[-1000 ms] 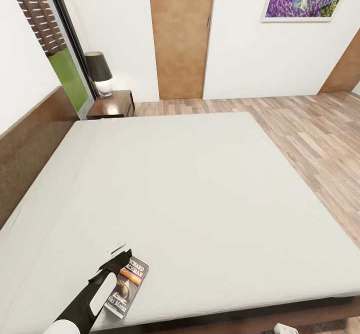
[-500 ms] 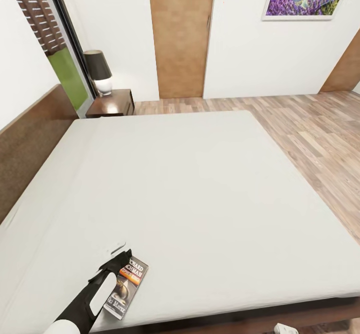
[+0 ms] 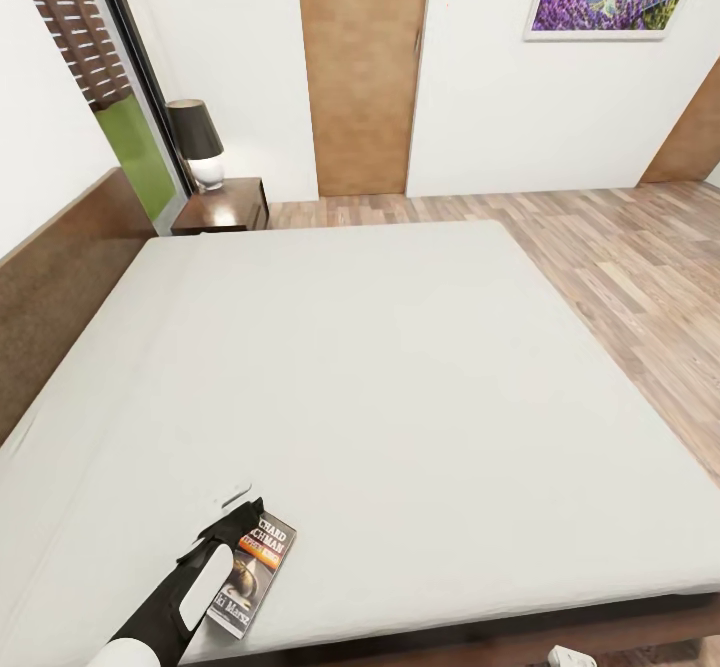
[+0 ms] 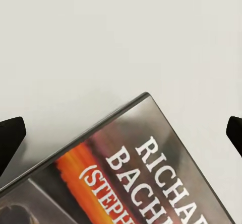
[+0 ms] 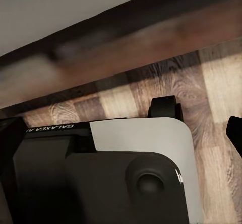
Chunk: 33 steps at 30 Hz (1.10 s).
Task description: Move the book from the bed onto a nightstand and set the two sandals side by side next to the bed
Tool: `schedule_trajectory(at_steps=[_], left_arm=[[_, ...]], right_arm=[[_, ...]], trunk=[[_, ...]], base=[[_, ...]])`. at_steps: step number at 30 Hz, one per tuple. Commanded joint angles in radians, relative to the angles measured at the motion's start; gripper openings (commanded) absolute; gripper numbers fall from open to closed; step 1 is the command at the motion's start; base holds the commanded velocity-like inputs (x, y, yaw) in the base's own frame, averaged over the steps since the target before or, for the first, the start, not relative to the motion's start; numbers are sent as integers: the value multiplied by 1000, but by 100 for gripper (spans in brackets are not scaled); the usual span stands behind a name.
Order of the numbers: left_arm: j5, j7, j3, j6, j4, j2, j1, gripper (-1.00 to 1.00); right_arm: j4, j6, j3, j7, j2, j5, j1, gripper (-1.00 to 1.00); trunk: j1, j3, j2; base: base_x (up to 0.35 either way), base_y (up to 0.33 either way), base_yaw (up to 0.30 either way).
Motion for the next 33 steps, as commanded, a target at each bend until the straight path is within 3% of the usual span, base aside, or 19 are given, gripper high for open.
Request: schedule_trajectory(at_steps=[1,10,18,30,33], left_arm=[[7,9,-7,2,-2,2,0,100],[7,9,-8,2,-3,2,0,100],[7,9,-8,2,-3,2,0,100],[7,9,-8,3,-2,2,0,100],[7,9,-7,2,-2,2,0,100]], right_arm=[[0,4,-4,4,0,-2,0,100],[0,4,-4,4,0,-3,0,100],[0,4,-3,4,0,-3,-1,100],[0,4,-4,4,0,-2,0,100],[0,4,-4,4,0,-3,0,100]], trunk=[[0,-1,0],[0,-1,0],[31,-26,-56],[31,-26,-56],[42,-35,-77]], base=[[0,0,0],[0,0,0],[0,0,0],[0,0,0],[0,0,0]])
